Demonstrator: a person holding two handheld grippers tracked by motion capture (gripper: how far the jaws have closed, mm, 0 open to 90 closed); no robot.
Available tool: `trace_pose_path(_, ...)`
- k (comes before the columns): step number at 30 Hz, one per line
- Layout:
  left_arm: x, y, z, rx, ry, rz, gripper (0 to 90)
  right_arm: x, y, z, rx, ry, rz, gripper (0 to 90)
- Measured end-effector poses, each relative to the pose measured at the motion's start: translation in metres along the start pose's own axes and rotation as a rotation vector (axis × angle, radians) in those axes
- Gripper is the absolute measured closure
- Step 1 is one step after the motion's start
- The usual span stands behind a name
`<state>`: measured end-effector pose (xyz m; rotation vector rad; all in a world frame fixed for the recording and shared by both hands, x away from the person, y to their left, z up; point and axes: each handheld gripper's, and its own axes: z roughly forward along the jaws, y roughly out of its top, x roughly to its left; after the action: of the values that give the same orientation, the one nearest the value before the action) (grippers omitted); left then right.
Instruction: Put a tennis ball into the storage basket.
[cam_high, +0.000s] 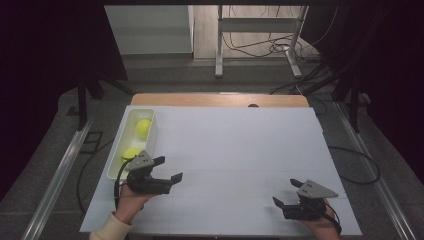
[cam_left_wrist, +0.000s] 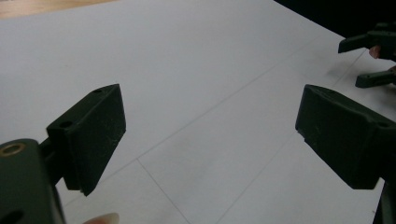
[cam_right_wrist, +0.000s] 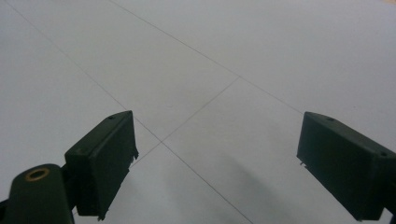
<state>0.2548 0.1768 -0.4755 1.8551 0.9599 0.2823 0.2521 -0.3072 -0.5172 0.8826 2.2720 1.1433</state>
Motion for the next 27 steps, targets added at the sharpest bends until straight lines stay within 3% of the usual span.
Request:
trace_pose_path(4,-0.009,-0.008,0.000,0.001,0.020,0.034,9.5,0.000,0.000,0.000,-0.003,0.004,0.000,12.4)
trace_pose_path(9,-0.015,-0.025,0.005,0.029,0.007,0.030,9.8,0.000,0.000,0.000,-0.006,0.004,0.000,12.4)
trace_pose_path(11,-0.014,-0.030,0.005,0.041,0.021,0.038,9.6,0.001,0.000,0.000,-0.005,0.005,-0.002,12.4)
trace_pose_path(14,-0.010,-0.035,0.003,0.028,0.023,0.009,9.8,0.001,0.000,-0.001,-0.005,0.005,-0.006,12.4)
trace_pose_path(27,-0.007,-0.042,0.000,0.040,0.033,0.018,10.8,0.001,0.000,0.000,-0.007,0.013,0.001,12.3)
